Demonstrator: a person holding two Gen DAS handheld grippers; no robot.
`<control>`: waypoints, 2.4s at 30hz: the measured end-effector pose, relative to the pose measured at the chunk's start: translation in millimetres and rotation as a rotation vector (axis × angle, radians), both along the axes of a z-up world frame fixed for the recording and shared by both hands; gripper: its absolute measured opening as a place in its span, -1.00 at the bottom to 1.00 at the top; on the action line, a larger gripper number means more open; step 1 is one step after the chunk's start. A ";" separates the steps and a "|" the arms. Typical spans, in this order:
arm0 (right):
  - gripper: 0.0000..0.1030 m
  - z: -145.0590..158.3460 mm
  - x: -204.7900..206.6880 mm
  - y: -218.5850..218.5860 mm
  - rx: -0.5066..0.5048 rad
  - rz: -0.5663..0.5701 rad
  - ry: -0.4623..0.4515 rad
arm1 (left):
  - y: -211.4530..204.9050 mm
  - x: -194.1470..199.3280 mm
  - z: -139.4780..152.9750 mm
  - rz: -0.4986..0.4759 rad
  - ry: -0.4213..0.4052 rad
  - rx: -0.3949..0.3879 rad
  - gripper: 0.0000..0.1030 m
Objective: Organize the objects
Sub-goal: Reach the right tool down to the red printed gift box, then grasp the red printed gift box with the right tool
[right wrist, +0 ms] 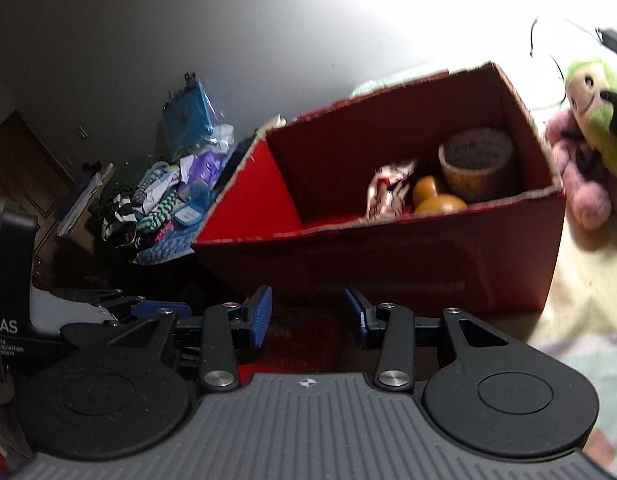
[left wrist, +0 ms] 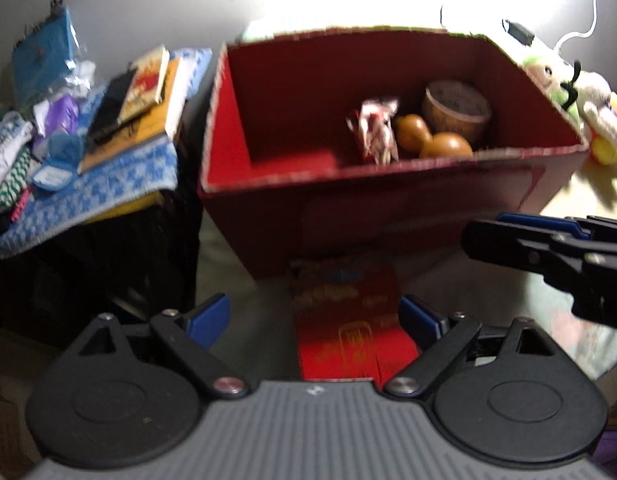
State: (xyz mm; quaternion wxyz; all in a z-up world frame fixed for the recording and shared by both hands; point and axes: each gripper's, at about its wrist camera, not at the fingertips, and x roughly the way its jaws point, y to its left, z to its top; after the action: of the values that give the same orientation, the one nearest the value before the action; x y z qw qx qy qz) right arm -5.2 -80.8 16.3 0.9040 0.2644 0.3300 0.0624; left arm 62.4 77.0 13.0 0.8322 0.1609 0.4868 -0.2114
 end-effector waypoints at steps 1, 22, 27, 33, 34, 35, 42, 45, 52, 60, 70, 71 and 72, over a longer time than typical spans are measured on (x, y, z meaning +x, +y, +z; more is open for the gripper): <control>-0.16 -3.3 0.8 -0.8 0.015 -0.001 0.016 | 0.1 -0.8 -3.4 -0.003 0.017 0.000 0.78; -0.15 -50.5 21.8 10.1 0.206 0.088 0.228 | -6.3 -4.5 -45.9 0.018 0.163 -0.010 0.75; -0.15 -59.8 29.2 10.6 0.227 0.101 0.256 | -10.2 -3.1 -49.9 0.008 0.168 -0.009 0.66; -0.10 -69.2 33.2 10.6 0.264 0.117 0.303 | -13.7 -3.3 -52.7 -0.008 0.166 0.002 0.65; -0.10 -69.6 32.2 9.5 0.269 0.115 0.304 | -14.4 -3.8 -52.7 -0.015 0.164 0.004 0.65; -0.10 -70.1 30.9 8.1 0.276 0.111 0.306 | -15.4 -4.3 -52.6 -0.023 0.161 0.008 0.65; -0.12 -66.3 18.7 -2.8 0.286 0.094 0.325 | -22.8 -8.2 -46.5 -0.111 0.181 0.008 0.63; -0.12 -63.4 6.1 -14.4 0.294 0.066 0.337 | -30.8 -12.1 -39.4 -0.182 0.190 -0.007 0.62; -0.13 -58.5 -38.6 -49.8 0.338 -0.069 0.346 | -68.0 -34.6 -25.1 -0.396 0.160 -0.017 0.62; -0.13 -42.0 -88.5 -78.4 0.298 -0.242 0.303 | -110.4 -55.9 -16.7 -0.591 0.151 -0.066 0.62; -0.16 0.1 -118.5 -92.9 0.238 -0.382 0.205 | -143.9 -79.6 18.3 -0.726 0.044 -0.169 0.62; -0.16 5.7 -119.8 -95.3 0.224 -0.384 0.190 | -145.1 -79.4 23.4 -0.726 0.032 -0.186 0.62; -0.16 13.0 -120.2 -97.2 0.208 -0.388 0.171 | -146.1 -78.6 28.3 -0.725 0.020 -0.201 0.62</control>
State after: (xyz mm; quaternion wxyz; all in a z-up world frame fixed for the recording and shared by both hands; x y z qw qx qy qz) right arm -125.4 -178.0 29.3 0.8359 0.4187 0.3402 -0.1014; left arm -16.2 -69.1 41.3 0.7100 0.2384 0.3833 -0.5405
